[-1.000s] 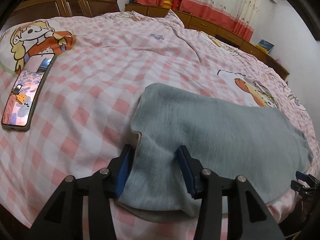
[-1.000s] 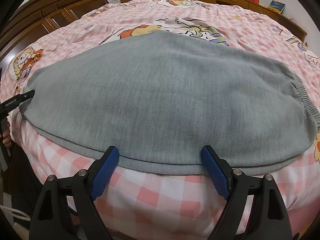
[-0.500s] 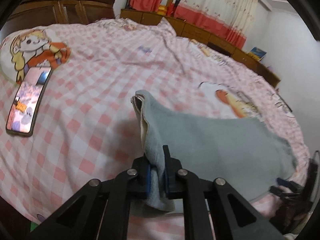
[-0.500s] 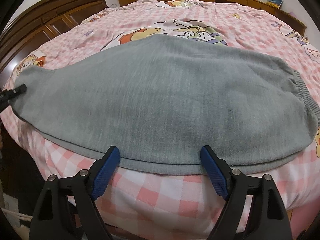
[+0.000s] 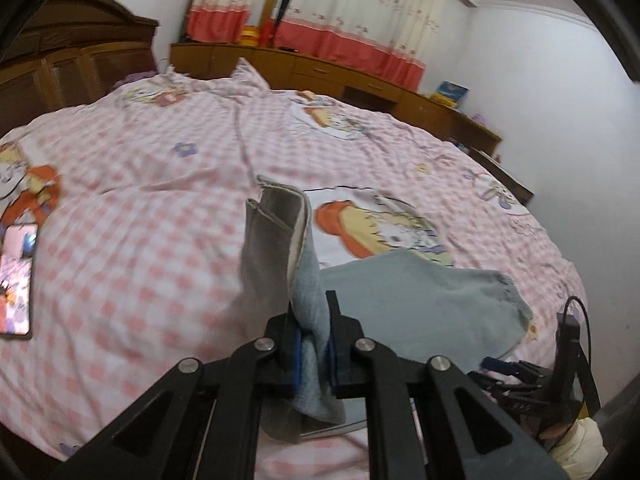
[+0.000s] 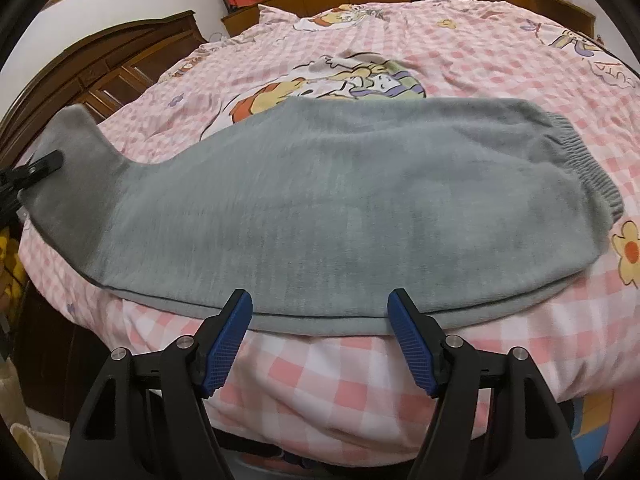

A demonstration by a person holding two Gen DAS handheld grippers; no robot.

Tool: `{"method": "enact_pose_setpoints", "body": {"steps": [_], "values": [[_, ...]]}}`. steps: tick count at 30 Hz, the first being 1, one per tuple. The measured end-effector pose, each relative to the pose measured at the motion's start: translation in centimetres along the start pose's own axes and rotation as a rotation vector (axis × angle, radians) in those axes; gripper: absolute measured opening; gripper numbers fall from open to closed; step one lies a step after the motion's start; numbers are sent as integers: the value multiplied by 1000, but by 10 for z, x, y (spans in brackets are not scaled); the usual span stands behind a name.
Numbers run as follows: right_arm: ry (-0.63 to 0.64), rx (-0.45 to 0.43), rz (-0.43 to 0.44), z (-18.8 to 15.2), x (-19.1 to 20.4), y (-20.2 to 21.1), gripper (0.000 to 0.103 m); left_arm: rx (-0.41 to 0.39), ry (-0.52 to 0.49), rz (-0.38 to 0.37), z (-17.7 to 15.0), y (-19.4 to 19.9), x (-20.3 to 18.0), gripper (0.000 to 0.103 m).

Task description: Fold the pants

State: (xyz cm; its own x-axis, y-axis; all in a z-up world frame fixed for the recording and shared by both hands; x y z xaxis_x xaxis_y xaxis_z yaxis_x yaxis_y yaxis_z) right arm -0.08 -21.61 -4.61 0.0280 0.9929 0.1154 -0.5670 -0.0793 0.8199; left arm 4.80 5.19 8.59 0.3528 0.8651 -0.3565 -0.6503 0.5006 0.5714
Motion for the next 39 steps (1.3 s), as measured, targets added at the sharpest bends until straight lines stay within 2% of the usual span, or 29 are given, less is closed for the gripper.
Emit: {"method": "enact_pose_setpoints", "body": {"steps": [5,10,21,24,25,26,28,29,34,39], "values": [[-13,-13,-12,1,-11,5,72,77,-20,-25,-3,-41,-32,9],[-29,-14,-14,1,-19,6,72,157,-34,-50,-23,-88,-56,9],[-13,8,-19,5,-23,-5,72,278,-65,-32,-61,-149,-71,9],[0,13,-29,10,-19,-6,72,287,-81,-38,-65,-152,-75,17],[2,18,-30,12,-18,-7,72,289,-85,-45,-65,-151,-77,26],[4,22,-24,14,-15,-7,72,287,-87,-50,-65,-149,-79,41],[9,27,-2,18,-8,-8,72,261,-106,-19,-61,-141,-80,59],[12,31,13,21,-3,-8,72,239,-124,1,-58,-135,-80,62],[19,45,74,37,21,-7,72,188,-146,46,-49,-112,-71,63],[16,71,150,51,48,-10,73,148,-92,85,-48,-92,-43,66]]}}
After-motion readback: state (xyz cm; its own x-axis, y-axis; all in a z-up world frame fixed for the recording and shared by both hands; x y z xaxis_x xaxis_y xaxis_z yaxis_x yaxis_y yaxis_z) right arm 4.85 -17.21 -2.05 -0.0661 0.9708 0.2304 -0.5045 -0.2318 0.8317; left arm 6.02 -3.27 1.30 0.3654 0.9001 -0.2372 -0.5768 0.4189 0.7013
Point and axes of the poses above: each gripper's, at about its wrist camera, not at the fingertips, and y roughly against the way its jaws point, x to its left, z to its top, the point moved 10 cm from there along -y, roughly the way its jaws point, and after that the axes turned 11 degrees about -z, right-handed, at the moved point
